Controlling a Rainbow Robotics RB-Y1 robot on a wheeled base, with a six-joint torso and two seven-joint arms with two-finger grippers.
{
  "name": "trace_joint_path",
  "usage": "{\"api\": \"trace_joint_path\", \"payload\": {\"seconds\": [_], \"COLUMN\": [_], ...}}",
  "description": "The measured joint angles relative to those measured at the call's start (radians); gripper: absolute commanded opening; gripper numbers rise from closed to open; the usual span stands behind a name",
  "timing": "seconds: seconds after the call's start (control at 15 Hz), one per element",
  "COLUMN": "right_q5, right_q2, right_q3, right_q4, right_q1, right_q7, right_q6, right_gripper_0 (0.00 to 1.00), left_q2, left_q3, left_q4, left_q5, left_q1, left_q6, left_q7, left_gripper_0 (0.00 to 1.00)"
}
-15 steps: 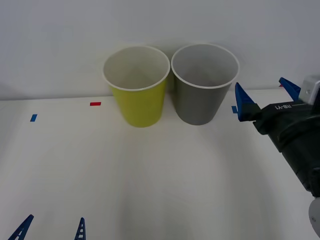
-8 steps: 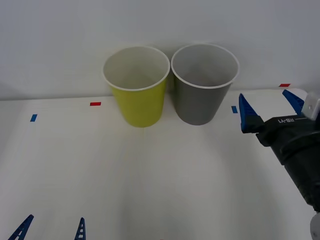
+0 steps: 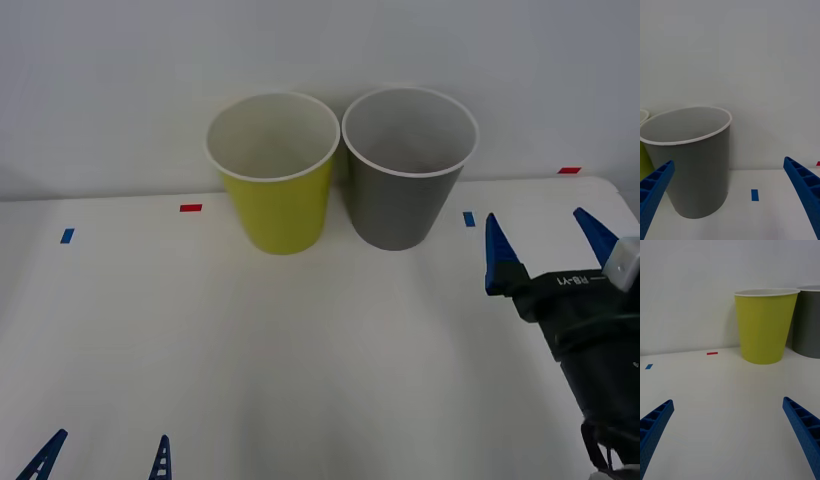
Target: Put cans in the gray bin and PET bottles in the light green bin.
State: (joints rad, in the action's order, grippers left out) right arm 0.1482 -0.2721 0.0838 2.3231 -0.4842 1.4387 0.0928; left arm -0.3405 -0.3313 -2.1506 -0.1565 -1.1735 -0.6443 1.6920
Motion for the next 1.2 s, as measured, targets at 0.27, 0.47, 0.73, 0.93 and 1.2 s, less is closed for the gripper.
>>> {"api": "trace_joint_path", "payload": {"seconds": [0.27,0.47,0.73,0.93,1.2], "right_q5": [-0.072,-0.081,-0.091,-0.096,-0.102], "right_q2": [-0.005,-0.005,-0.014,-0.023,-0.040], "right_q3": [0.007,0.017,0.039,0.048,0.075], "right_q4": [-0.121,-0.140,-0.143,-0.149,-0.153], "right_q1": [-0.105,-0.239,-0.382,-0.475,-0.559], "right_q7": [-0.029,-0.043,-0.068,-0.085,-0.101], "right_q6": [-0.241,-0.330,-0.443,-0.517,-0.569], "right_gripper_0": [1.00,1.00,1.00,1.00,1.00], "left_q2": [0.000,0.000,0.000,0.000,0.000], "left_q3": [0.000,0.000,0.000,0.000,0.000], "left_q4": [0.000,0.000,0.000,0.000,0.000], "left_q5": [0.000,0.000,0.000,0.000,0.000], "left_q1": [0.000,0.000,0.000,0.000,0.000], "left_q6": [0.000,0.000,0.000,0.000,0.000], "left_q7": [0.000,0.000,0.000,0.000,0.000], "left_gripper_0": [1.00,1.00,1.00,1.00,1.00]}}
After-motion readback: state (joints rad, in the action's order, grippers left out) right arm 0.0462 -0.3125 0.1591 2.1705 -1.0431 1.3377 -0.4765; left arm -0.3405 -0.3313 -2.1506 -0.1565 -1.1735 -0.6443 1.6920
